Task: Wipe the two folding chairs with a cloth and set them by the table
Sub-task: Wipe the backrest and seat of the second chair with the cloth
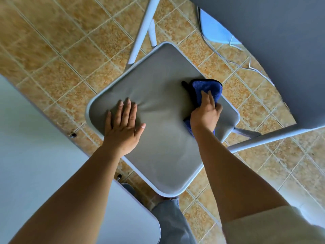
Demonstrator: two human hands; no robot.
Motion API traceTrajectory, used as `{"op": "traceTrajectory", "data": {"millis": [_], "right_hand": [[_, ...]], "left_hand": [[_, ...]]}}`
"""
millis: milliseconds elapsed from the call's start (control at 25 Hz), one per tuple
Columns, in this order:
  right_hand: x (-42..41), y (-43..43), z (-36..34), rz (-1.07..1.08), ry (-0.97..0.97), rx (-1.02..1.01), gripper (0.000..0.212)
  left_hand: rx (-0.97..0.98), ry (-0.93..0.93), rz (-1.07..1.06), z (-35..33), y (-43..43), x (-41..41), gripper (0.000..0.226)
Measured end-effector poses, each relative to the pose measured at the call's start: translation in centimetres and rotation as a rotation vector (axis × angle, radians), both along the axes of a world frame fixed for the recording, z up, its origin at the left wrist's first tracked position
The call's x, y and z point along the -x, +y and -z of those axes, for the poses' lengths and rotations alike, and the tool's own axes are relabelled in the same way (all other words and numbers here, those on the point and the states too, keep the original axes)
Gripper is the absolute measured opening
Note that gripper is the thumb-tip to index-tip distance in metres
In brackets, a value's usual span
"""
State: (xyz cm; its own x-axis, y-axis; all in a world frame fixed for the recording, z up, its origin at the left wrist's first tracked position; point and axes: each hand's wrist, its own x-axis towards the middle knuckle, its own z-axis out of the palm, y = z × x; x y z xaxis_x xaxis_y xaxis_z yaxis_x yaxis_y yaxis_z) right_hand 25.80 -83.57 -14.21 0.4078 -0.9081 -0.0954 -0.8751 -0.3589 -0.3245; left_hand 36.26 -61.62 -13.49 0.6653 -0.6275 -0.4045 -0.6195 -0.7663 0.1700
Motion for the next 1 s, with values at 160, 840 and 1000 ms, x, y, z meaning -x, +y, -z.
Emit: {"op": "traceTrajectory", "data": {"millis": [160, 840, 1000], "right_hand": [[-4.0, 4.8, -0.1, -0.29, -0.076, -0.022, 0.07], [-6.2, 1.5, 0.3, -0.744, -0.093, -0.04, 0.065], [-0.3, 3.1, -0.2, -0.987, -0.089, 0.018, 0.064]], "left_hand": [[-0.004, -0.01, -0.015, 0.3, -0.1, 0.0, 0.065], [0.086, -0.262, -0.598, 1.8, -2.1, 8.0, 0.068], [0.075, -0.212, -0.609, 1.5, -2.1, 7.8, 0.066]]}}
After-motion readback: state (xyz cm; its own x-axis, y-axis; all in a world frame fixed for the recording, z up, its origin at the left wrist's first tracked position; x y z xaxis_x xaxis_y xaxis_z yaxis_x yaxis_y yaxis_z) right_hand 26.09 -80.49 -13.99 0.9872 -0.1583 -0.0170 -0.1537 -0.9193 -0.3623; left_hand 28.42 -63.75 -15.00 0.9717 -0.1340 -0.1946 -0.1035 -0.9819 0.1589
